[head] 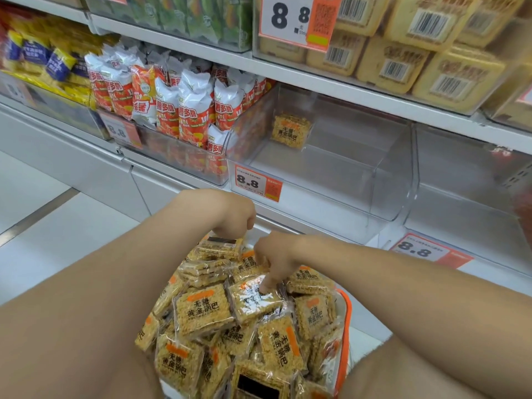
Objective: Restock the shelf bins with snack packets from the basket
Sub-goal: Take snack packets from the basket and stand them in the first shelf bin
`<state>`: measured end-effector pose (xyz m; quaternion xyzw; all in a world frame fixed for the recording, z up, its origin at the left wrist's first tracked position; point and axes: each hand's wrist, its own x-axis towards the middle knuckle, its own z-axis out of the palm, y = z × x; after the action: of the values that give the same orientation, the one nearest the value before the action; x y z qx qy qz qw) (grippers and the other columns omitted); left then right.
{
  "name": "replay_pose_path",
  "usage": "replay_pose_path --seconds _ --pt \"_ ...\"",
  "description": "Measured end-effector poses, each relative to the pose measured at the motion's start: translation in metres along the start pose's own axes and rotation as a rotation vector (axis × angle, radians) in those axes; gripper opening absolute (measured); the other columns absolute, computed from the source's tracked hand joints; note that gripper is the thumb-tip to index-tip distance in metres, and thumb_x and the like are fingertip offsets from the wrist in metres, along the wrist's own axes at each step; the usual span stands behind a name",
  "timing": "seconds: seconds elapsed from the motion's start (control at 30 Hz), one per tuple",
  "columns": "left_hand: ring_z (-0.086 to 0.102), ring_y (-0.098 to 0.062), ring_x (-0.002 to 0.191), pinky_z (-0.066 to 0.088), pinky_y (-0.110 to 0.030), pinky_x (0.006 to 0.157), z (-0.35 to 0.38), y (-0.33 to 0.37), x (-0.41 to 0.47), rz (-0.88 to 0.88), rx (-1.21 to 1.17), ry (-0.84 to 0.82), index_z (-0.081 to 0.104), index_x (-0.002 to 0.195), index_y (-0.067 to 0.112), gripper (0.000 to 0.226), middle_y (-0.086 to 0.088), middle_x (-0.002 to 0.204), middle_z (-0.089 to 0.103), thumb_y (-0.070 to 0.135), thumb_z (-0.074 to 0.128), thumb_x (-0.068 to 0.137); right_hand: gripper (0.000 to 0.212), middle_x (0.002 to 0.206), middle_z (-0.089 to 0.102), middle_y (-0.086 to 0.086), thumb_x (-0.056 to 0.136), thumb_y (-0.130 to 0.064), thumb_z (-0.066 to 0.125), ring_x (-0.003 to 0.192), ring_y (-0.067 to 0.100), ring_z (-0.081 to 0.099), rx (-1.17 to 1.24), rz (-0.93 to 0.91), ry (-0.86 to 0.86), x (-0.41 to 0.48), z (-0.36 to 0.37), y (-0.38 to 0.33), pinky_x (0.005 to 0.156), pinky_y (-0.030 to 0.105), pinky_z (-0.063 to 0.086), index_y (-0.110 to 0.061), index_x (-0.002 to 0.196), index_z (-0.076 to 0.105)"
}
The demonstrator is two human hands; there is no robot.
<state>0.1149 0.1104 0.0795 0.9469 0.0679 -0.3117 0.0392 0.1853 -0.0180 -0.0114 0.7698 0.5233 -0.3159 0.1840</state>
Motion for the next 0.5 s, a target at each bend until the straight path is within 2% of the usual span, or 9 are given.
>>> replay_pose_path --seconds 0.1,0.17,0.23,0.27,0.3,0.33,0.37,0.43,0.5 --pt "0.056 -0.023 0.105 0.043 -0.027 0.071 -0.002 0.004 0.005 0.026 0.011 -0.017 0.061 0.138 0.018 0.041 -0.001 0.134 0.060 0.006 0.044 0.103 0.061 0.099 0.068 0.001 0.082 -0.062 0.079 0.094 0.025 0.064 -0.034 0.009 0.017 0.004 0.006 -0.005 0.080 0.034 0.054 -0.008 0.105 0.068" --pt "0.047 -0.023 0.093 0.038 -0.027 0.067 0.001 0.004 0.013 0.036 0.008 -0.026 0.064 0.119 0.020 0.033 -0.003 0.116 0.055 0.003 0.044 0.100 0.066 0.105 0.073 0.006 0.081 -0.060 0.080 0.094 0.025 0.067 0.004 0.008 -0.022 0.004 0.007 -0.007 0.078 0.032 0.053 -0.002 0.111 0.070" --pt "0.040 -0.024 0.090 0.035 -0.029 0.067 0.001 0.005 0.016 0.040 0.023 -0.026 0.056 0.104 0.021 0.023 -0.006 0.108 0.049 0.002 0.045 0.097 0.067 0.116 0.075 0.008 0.082 -0.060 0.080 0.092 0.024 0.067 0.077 0.000 -0.056 -0.002 -0.001 -0.005 0.078 0.031 0.052 -0.003 0.116 0.073" --pt "0.043 -0.024 0.091 0.039 -0.030 0.068 0.000 0.006 0.015 0.040 0.026 -0.034 0.060 0.106 0.019 0.023 -0.007 0.111 0.053 0.003 0.045 0.097 0.060 0.112 0.075 0.003 0.083 -0.059 0.080 0.090 0.020 0.065 0.110 0.001 -0.058 -0.007 -0.008 -0.003 0.078 0.030 0.051 -0.006 0.111 0.075" --pt "0.052 -0.024 0.097 0.046 -0.032 0.075 -0.002 0.006 0.015 0.038 0.022 -0.045 0.066 0.115 0.017 0.030 -0.007 0.119 0.059 0.005 0.046 0.097 0.047 0.100 0.074 -0.002 0.084 -0.057 0.081 0.084 0.016 0.062 0.146 0.003 -0.035 -0.013 -0.015 0.001 0.074 0.028 0.049 -0.012 0.099 0.075" --pt "0.059 -0.025 0.107 0.052 -0.036 0.085 -0.004 0.007 0.012 0.035 0.014 -0.058 0.067 0.127 0.019 0.038 -0.004 0.127 0.062 0.006 0.047 0.098 0.037 0.086 0.067 -0.007 0.084 -0.053 0.081 0.077 0.013 0.058 0.201 0.008 0.009 -0.019 -0.022 0.005 0.067 0.027 0.045 -0.018 0.084 0.069" --pt "0.062 -0.026 0.114 0.054 -0.039 0.092 -0.007 0.008 0.011 0.039 -0.003 -0.076 0.066 0.132 0.021 0.042 -0.003 0.131 0.064 0.007 0.046 0.097 0.036 0.078 0.060 -0.008 0.084 -0.049 0.083 0.073 0.012 0.055 0.275 0.017 0.063 -0.028 -0.030 0.008 0.062 0.027 0.041 -0.022 0.076 0.061" --pt "0.067 -0.029 0.112 0.056 -0.043 0.091 -0.011 0.008 0.009 0.059 -0.068 -0.085 0.067 0.128 0.020 0.045 -0.006 0.125 0.067 0.006 0.045 0.092 0.035 0.077 0.057 -0.005 0.083 -0.041 0.085 0.071 0.015 0.056 0.434 0.036 0.210 -0.044 -0.042 0.015 0.058 0.028 0.040 -0.019 0.079 0.057" --pt "0.070 -0.033 0.097 0.058 -0.045 0.078 -0.014 0.007 0.009 0.073 -0.187 -0.014 0.072 0.114 0.013 0.039 -0.011 0.106 0.072 0.011 0.046 0.085 0.030 0.079 0.066 0.003 0.086 -0.033 0.083 0.068 0.019 0.065 0.611 0.040 0.347 -0.058 -0.048 0.022 0.057 0.028 0.045 -0.013 0.088 0.061"
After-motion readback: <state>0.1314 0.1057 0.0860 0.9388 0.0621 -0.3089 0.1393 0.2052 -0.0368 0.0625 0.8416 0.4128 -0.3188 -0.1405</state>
